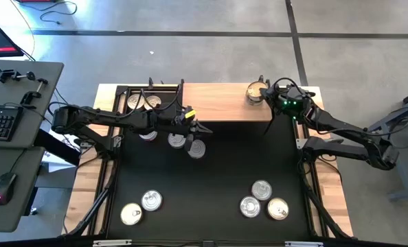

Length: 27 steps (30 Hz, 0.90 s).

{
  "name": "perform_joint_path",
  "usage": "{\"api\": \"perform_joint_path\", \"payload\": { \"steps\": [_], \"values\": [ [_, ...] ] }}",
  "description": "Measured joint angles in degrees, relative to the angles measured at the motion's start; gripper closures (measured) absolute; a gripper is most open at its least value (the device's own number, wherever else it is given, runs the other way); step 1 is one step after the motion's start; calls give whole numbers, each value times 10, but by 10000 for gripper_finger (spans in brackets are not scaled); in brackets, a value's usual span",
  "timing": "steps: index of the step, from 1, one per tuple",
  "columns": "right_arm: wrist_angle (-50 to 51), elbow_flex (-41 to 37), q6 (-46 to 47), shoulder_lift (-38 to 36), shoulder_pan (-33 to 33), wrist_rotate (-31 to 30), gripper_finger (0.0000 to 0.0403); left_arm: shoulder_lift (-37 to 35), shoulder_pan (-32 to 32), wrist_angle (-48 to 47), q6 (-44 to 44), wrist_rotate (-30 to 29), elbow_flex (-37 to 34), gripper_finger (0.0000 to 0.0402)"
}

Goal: Stack canned seafood by type on shelf
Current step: Stack the green tuna can on top of the green tuna can on the shelf

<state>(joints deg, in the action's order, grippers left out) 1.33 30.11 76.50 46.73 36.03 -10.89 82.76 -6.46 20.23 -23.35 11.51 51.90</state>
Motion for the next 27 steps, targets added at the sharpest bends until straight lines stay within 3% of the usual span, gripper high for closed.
{"api": "perform_joint_path", "payload": {
  "steps": [18,27],
  "values": [
    [1,0,-29,-2,-1,-1,209,0,0,0,-7,1,0,402],
    [-1,-1,9,-5,-1,-23,208,0,0,0,-29,1,0,401]
  ]
}}
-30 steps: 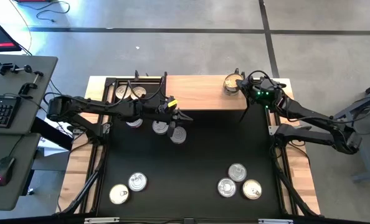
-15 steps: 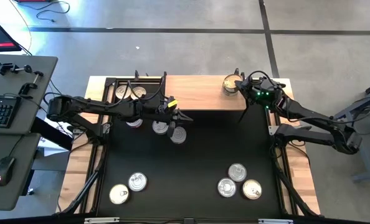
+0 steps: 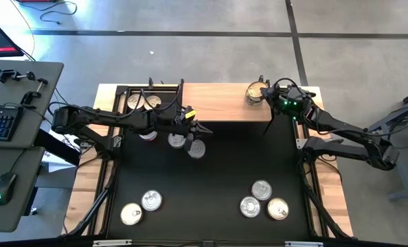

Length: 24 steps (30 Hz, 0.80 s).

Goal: Stack canned seafood by type on shelf
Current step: Stack the green tuna can on top of the green tuna can on the shelf, then put the green tuna can on the shelf

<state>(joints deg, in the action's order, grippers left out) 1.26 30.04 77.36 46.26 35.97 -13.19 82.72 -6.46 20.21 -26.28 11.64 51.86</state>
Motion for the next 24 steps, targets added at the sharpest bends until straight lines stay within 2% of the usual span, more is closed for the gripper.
{"api": "perform_joint_path", "payload": {
  "steps": [3,7,10,20,24],
  "values": [
    [23,4,1,-1,0,-4,208,0,0,0,0,0,0,402],
    [133,35,11,-1,0,-14,208,0,0,0,0,0,0,401],
    [176,65,-3,1,0,-17,208,0,0,0,4,0,0,401],
    [211,120,-23,47,0,-13,208,0,0,1,10,0,0,401],
    [267,155,-60,47,0,-1,208,-1,0,6,6,14,0,402]
  ]
}}
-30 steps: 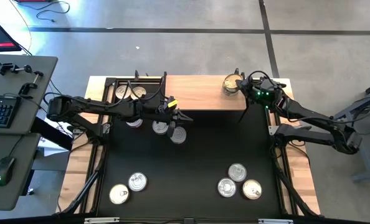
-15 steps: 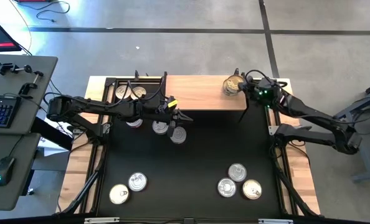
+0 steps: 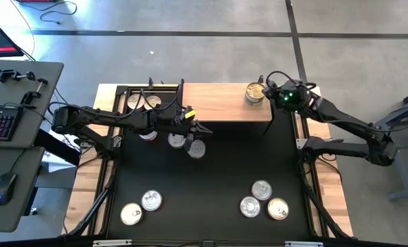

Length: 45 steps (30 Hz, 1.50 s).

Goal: Stack canned seafood by type on shelf
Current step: Put the green tuna can on the shelf

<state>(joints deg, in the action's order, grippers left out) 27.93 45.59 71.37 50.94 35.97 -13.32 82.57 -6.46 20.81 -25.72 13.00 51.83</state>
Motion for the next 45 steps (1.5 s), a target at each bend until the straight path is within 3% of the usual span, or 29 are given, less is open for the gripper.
{"api": "perform_joint_path", "payload": {
  "steps": [5,10,15,18,21,27,31,34,39,42,45],
  "values": [
    [155,101,-97,-3,-5,0,208,-31,-4,6,-11,58,0,402],
    [229,183,-163,-3,-52,-1,208,-84,0,-7,23,60,0,401],
    [126,203,-216,16,-164,1,208,-140,39,-81,84,6,0,401],
    [57,203,-273,48,-242,-4,208,-174,77,-197,99,-58,0,402],
    [33,203,-316,85,-295,-10,208,-204,118,-326,57,-122,0,401],
    [20,203,-276,162,-332,0,208,-244,180,-450,7,-177,0,401],
    [-70,203,-287,206,-330,99,210,-276,194,-480,13,-249,0,401],
    [-120,218,-275,229,-341,111,244,-291,176,-507,-20,-311,0,401],
    [-47,271,-260,249,-359,2,383,-281,135,-613,-42,-269,0,401],
    [12,296,-210,249,-372,-58,386,-248,116,-662,-41,-265,0,402],
    [59,313,-162,249,-400,-93,399,-205,104,-649,-20,-265,-11,402]
  ]
}}
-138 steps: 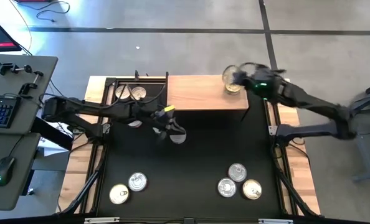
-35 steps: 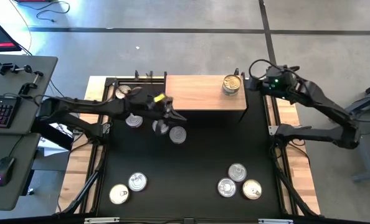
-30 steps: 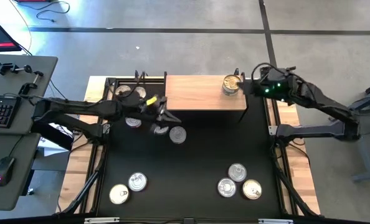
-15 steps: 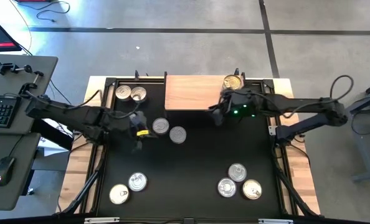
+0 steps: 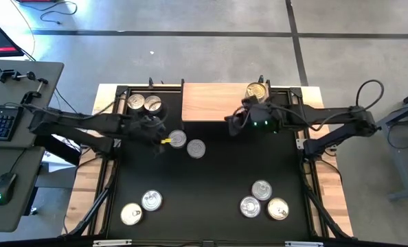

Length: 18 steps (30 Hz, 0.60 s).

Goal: Stack canned seafood by type on shelf
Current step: Put the green tuna can on the shelf

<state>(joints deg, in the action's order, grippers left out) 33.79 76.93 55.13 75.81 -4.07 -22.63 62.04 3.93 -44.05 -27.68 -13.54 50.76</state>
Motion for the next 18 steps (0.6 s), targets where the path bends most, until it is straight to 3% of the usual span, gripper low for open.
{"api": "perform_joint_path", "payload": {
  "steps": [5,10,18],
  "values": [
    [35,5,80,0,-57,-61,402,83,-10,118,9,19,-69,402],
    [71,5,137,0,-111,-125,402,127,-14,182,-50,-70,-106,401],
    [127,5,154,0,-148,-134,403,172,-13,241,-42,-106,-110,402]
  ]
}}
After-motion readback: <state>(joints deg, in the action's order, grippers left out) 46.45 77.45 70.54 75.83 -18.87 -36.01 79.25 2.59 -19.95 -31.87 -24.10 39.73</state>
